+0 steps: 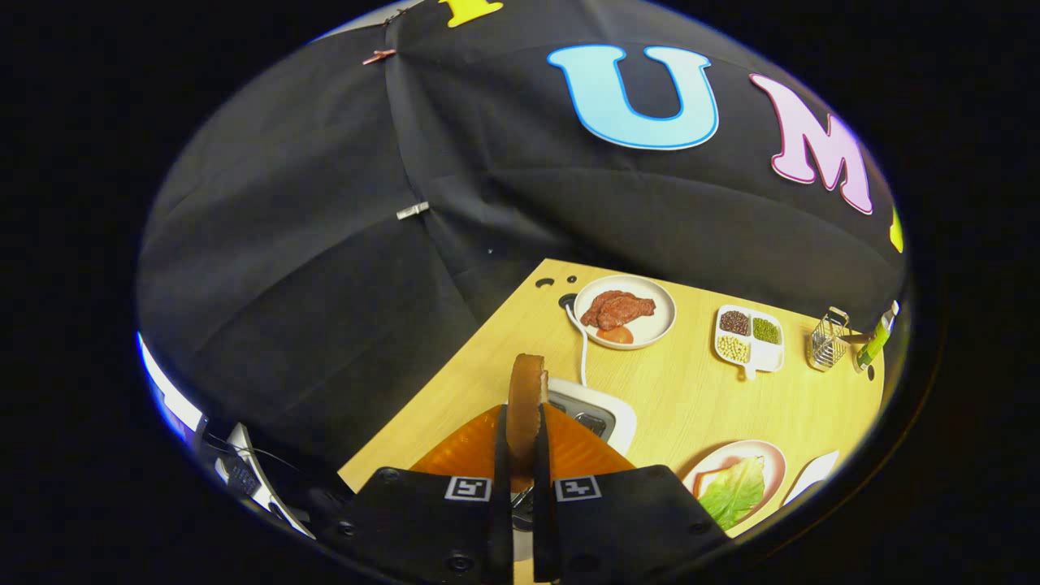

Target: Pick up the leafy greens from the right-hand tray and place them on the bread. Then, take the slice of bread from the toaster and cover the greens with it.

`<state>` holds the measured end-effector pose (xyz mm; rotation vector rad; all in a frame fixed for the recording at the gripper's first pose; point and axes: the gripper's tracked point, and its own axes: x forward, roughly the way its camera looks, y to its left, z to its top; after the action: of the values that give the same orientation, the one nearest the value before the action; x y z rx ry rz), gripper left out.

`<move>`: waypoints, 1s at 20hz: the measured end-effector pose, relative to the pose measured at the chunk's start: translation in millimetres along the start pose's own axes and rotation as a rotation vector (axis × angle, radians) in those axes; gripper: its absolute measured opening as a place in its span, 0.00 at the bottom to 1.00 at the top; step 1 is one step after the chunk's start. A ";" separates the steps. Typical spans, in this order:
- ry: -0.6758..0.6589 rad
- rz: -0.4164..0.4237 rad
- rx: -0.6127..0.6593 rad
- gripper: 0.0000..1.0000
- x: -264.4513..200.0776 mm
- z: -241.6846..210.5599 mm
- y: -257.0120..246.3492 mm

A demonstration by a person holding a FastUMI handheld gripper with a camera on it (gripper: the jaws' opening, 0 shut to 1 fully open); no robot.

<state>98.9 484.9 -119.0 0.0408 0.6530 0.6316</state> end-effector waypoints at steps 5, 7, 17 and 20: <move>-0.089 0.012 0.041 0.14 -30.0 34.1 -25.9; -0.108 0.005 0.043 0.14 -45.2 43.0 -41.3; -0.079 -0.113 0.137 0.14 -77.0 -1.7 -165.1; -0.024 -0.122 0.167 0.14 -71.8 -36.9 -192.3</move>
<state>136.4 282.5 -152.6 0.1622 0.6786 0.4577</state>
